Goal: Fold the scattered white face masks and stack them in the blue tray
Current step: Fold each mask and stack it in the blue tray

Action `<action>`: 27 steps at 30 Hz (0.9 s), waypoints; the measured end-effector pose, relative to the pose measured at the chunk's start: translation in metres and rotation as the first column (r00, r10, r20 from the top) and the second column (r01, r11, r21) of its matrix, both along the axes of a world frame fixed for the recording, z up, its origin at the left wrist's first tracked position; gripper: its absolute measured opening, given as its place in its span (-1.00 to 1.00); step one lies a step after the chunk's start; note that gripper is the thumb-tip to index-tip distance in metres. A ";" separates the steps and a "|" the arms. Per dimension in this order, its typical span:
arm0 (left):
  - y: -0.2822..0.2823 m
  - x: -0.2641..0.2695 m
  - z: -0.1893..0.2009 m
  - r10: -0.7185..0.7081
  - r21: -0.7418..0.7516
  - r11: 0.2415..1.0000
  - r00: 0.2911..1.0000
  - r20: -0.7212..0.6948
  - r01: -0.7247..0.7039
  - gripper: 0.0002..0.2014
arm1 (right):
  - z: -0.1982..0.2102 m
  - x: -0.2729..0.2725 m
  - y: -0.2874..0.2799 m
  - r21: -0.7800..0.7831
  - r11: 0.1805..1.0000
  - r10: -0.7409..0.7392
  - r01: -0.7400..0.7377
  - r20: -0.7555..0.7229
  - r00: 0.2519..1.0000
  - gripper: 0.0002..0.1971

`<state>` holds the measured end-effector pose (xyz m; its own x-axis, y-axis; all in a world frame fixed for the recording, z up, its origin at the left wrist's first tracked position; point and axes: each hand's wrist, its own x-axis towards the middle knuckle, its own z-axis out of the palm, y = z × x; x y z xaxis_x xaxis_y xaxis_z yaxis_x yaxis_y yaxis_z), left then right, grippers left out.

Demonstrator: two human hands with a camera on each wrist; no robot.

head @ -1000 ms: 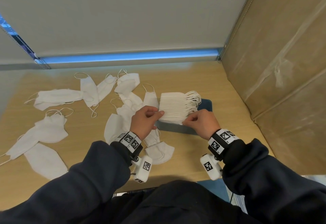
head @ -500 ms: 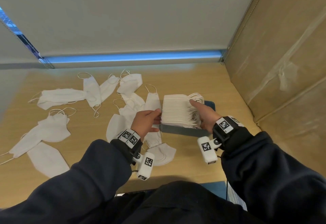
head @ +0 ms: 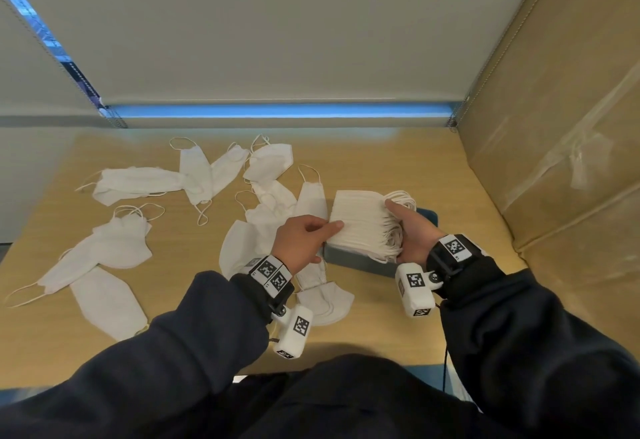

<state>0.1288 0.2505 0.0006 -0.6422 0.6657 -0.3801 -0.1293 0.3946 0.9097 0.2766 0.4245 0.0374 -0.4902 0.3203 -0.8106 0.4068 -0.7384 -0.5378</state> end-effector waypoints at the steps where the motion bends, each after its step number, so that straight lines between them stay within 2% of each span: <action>1: 0.000 0.000 -0.001 -0.007 -0.003 1.000 1.000 -0.022 0.007 -0.67 | -0.001 0.001 0.000 -0.015 1.000 -0.014 0.014 -0.019 1.000 -0.45; 5: 0.000 -0.004 0.001 -0.032 -0.019 0.999 0.999 0.029 0.032 -0.73 | -0.003 0.004 0.002 -0.029 0.995 -0.099 0.099 -0.018 0.995 -0.49; 8: -0.001 -0.006 0.001 -0.049 -0.035 0.998 0.999 0.002 0.049 -0.72 | -0.007 0.004 0.000 -0.070 0.994 -0.085 0.082 -0.044 0.995 -0.42; 10: -0.001 -0.007 -0.001 -0.055 -0.045 0.997 0.998 -0.007 0.055 -0.73 | -0.007 0.004 0.001 -0.083 0.992 -0.103 0.098 -0.056 0.993 -0.46; 12: 0.000 -0.009 0.002 -0.076 -0.066 0.995 0.994 -0.077 0.071 -0.62 | -0.009 0.005 0.002 -0.080 0.990 -0.125 0.120 -0.068 0.990 -0.45; 14: 0.004 -0.009 0.009 -0.172 -0.080 0.984 0.951 -0.257 0.156 -0.32 | -0.012 0.004 0.002 -0.077 0.987 -0.147 0.140 -0.097 0.984 -0.36; 15: 0.008 -0.007 0.013 -0.261 -0.095 0.965 0.887 -0.380 0.243 -0.15 | -0.013 0.004 0.001 -0.075 0.985 -0.162 0.154 -0.113 0.980 -0.32; 16: 0.013 -0.004 0.019 -0.363 -0.142 0.929 0.774 -0.518 0.341 0.01 | -0.016 0.004 0.002 -0.066 0.981 -0.188 0.181 -0.115 0.975 -0.30; 18: 0.023 0.000 0.023 -0.533 -0.317 0.819 0.430 -0.728 0.478 0.22 | -0.016 0.006 0.002 -0.050 0.977 -0.211 0.206 -0.117 0.971 -0.31; 19: 0.027 -0.002 0.018 -0.599 -0.415 0.754 0.272 -0.753 0.509 0.27 | -0.018 0.007 0.003 -0.045 0.977 -0.215 0.211 -0.119 0.969 -0.30; 20: 0.031 -0.004 0.013 -0.652 -0.501 0.691 0.150 -0.743 0.521 0.30 | -0.019 0.008 0.005 -0.035 0.977 -0.212 0.210 -0.118 0.970 -0.26; 21: 0.032 -0.008 0.007 -0.694 -0.567 0.637 0.068 -0.717 0.523 0.30 | -0.020 0.009 0.006 -0.037 0.979 -0.205 0.202 -0.120 0.971 -0.22; 24: 0.036 -0.025 0.003 -0.751 -0.674 0.551 -0.059 -0.657 0.492 0.22 | -0.021 0.010 0.009 -0.052 0.983 -0.184 0.179 -0.123 0.975 -0.20; 27: 0.045 -0.036 0.023 -0.747 -0.681 0.546 -0.084 -0.659 0.488 0.20 | -0.022 0.012 0.011 -0.067 0.977 -0.209 0.201 -0.130 0.969 -0.21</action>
<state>0.0925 0.2957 0.0232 0.0484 0.9873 -0.1515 0.9938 -0.0323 0.1066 0.2887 0.4352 0.0153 -0.5252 0.3839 -0.7595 0.1697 -0.8273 -0.5355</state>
